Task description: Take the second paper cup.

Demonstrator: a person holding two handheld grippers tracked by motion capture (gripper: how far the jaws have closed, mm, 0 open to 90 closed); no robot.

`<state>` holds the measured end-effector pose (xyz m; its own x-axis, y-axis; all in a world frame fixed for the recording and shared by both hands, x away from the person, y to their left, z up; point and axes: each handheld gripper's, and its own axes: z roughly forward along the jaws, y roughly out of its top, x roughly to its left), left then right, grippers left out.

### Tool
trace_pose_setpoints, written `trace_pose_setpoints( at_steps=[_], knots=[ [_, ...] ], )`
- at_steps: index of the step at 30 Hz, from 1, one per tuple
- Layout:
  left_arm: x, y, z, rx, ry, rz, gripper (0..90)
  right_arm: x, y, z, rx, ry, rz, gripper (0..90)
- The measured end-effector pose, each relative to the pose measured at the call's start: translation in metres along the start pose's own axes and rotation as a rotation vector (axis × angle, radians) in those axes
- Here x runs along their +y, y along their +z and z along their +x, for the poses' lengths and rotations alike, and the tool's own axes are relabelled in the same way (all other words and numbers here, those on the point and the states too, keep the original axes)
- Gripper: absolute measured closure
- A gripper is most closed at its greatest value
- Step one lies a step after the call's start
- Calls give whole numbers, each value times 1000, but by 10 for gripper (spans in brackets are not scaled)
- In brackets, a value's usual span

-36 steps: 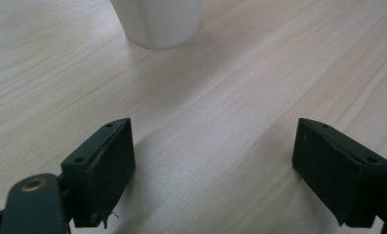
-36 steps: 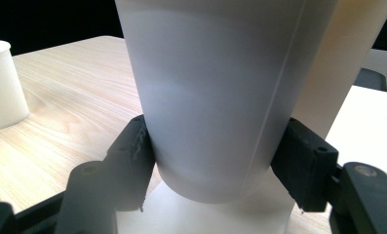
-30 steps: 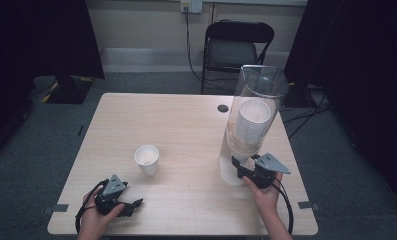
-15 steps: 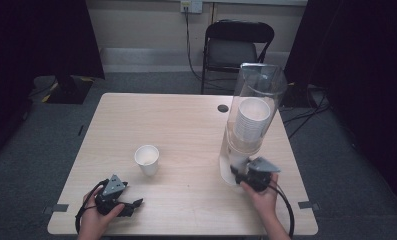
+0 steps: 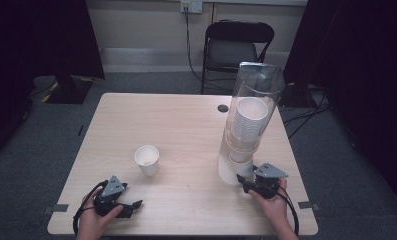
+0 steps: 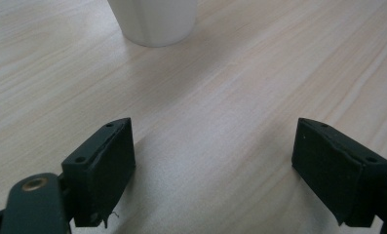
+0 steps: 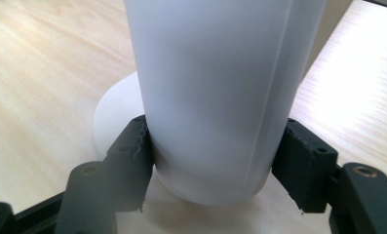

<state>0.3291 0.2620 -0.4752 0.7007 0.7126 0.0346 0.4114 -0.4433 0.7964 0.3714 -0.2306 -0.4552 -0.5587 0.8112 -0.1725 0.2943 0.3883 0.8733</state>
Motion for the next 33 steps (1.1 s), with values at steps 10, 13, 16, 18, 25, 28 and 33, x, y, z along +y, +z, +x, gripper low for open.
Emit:
trace_pose_setpoints(
  at_steps=[10,13,16,18,25,28,33],
  knots=[
    [34,-14,-29,-138,-36,-158,159,-12,-20,2,45,10,-4,355],
    [45,-10,-40,-169,-66,-170,162,-12,-23,3,44,-5,9,355],
    [56,-6,-52,-207,-44,-171,178,-16,-26,3,63,-30,11,355],
    [62,-3,-59,-240,-34,-175,188,-20,-27,7,76,-69,39,355],
    [89,7,-78,-316,-62,-202,244,-14,-28,22,139,-111,2,353],
    [104,13,-83,-330,-64,-203,281,-6,-25,35,186,-163,-9,353],
    [126,23,-88,-353,-102,-207,316,4,-18,56,252,-249,-51,351]
  ],
)
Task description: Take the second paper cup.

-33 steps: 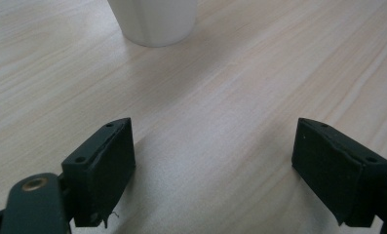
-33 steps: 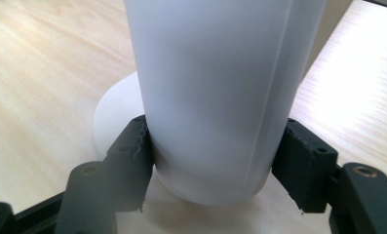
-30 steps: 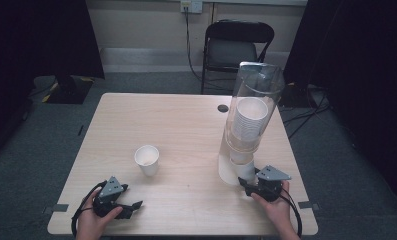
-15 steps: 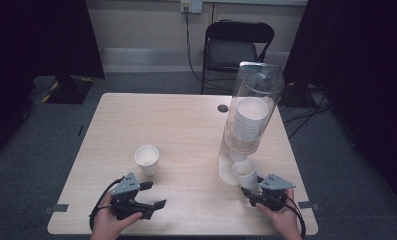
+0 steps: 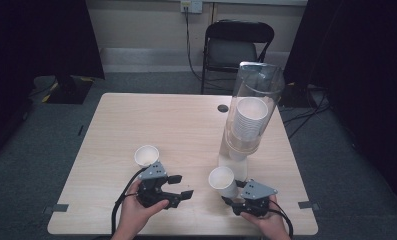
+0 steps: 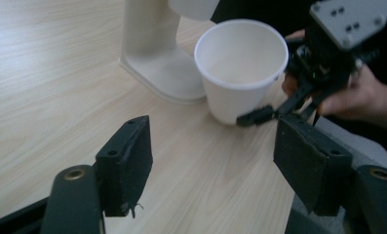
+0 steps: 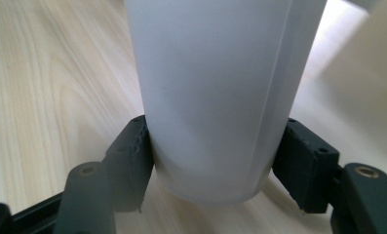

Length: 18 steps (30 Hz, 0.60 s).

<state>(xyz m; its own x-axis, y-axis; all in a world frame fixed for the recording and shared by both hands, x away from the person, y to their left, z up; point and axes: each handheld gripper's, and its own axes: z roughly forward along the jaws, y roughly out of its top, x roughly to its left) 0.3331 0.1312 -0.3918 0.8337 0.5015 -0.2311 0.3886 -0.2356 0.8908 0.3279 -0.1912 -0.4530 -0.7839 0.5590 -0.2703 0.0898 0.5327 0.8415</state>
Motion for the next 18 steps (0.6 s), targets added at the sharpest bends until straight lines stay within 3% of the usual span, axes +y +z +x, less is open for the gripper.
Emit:
trace_pose_setpoints(
  at_steps=[2,5,6,9,11,14,16,18],
  knots=[
    [8,4,0,-15,-22,-8,353,7,5,4,16,-34,-14,350],
    [15,10,0,4,-53,8,399,11,10,10,28,-98,-13,349],
    [18,12,2,18,-62,29,412,12,11,11,34,-108,-18,349],
    [18,21,5,1,-101,77,439,16,13,14,60,-120,-54,349],
    [17,25,6,-4,-103,95,452,19,15,15,71,-133,-69,347],
    [17,28,6,-35,-136,112,612,23,19,17,86,-138,-74,346],
    [16,28,6,-5,-147,140,712,26,23,20,93,-145,-76,343],
    [16,24,9,12,-197,162,782,29,26,25,98,-166,-67,341]
  ],
)
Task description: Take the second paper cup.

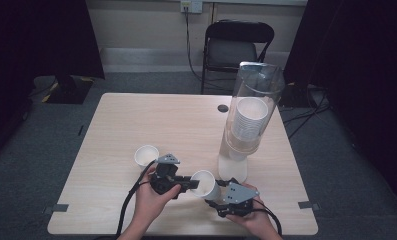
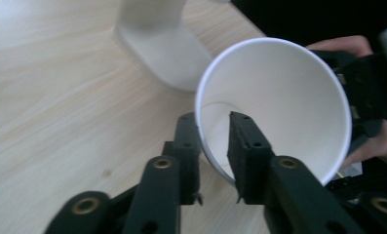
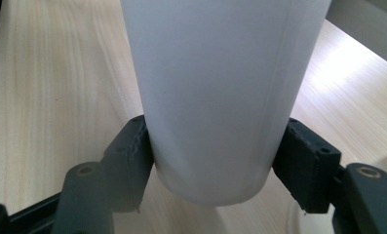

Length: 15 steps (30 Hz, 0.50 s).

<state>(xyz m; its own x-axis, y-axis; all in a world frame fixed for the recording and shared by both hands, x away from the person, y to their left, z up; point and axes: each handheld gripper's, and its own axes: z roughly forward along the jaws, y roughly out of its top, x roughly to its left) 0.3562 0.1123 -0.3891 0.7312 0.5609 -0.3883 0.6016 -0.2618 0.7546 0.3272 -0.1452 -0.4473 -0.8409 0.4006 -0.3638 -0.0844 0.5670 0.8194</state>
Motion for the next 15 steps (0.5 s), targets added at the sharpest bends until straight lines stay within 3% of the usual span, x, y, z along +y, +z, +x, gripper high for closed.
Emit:
trace_pose_setpoints(
  at_steps=[3,5,7,11,15],
  knots=[
    [0,-7,5,15,-46,33,837,4,5,4,1,-12,-3,337],
    [1,-11,8,2,-72,36,876,7,8,5,3,2,-1,318],
    [1,-17,8,35,-65,34,880,8,10,5,-13,16,-13,274],
    [0,-32,16,93,-70,65,880,1,8,-4,-31,137,10,143],
    [-5,-43,27,141,-101,112,879,-8,-3,-15,-75,209,17,141]
  ],
)
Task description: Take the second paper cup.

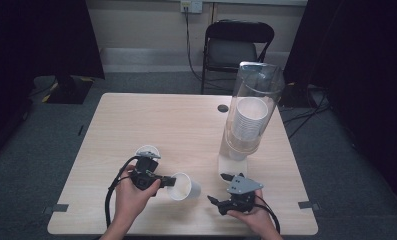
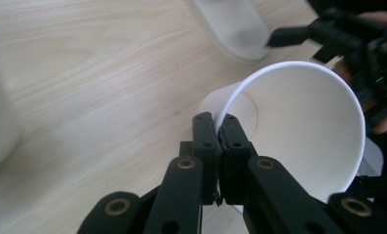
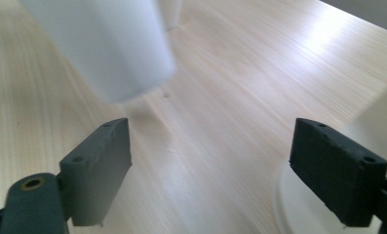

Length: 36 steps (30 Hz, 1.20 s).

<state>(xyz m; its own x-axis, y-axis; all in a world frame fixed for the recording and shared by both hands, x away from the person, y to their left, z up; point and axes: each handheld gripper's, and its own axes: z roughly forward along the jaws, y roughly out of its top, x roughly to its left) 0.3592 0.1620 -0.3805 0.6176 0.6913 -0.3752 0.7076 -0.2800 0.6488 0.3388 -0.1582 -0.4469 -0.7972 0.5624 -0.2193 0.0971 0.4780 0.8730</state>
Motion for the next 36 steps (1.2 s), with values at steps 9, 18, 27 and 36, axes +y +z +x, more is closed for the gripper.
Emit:
trace_pose_setpoints(
  at_steps=[9,18,27,36],
  knots=[
    [2,-3,21,126,-31,44,876,-11,-18,-19,-52,62,8,142],
    [8,-1,23,145,24,-25,760,-19,-24,-27,-94,96,6,144],
    [2,-17,15,85,104,-160,538,-23,-28,-31,-94,102,21,143],
    [-47,-53,20,-15,269,-199,349,-35,-39,-43,-109,157,81,143]
  ],
)
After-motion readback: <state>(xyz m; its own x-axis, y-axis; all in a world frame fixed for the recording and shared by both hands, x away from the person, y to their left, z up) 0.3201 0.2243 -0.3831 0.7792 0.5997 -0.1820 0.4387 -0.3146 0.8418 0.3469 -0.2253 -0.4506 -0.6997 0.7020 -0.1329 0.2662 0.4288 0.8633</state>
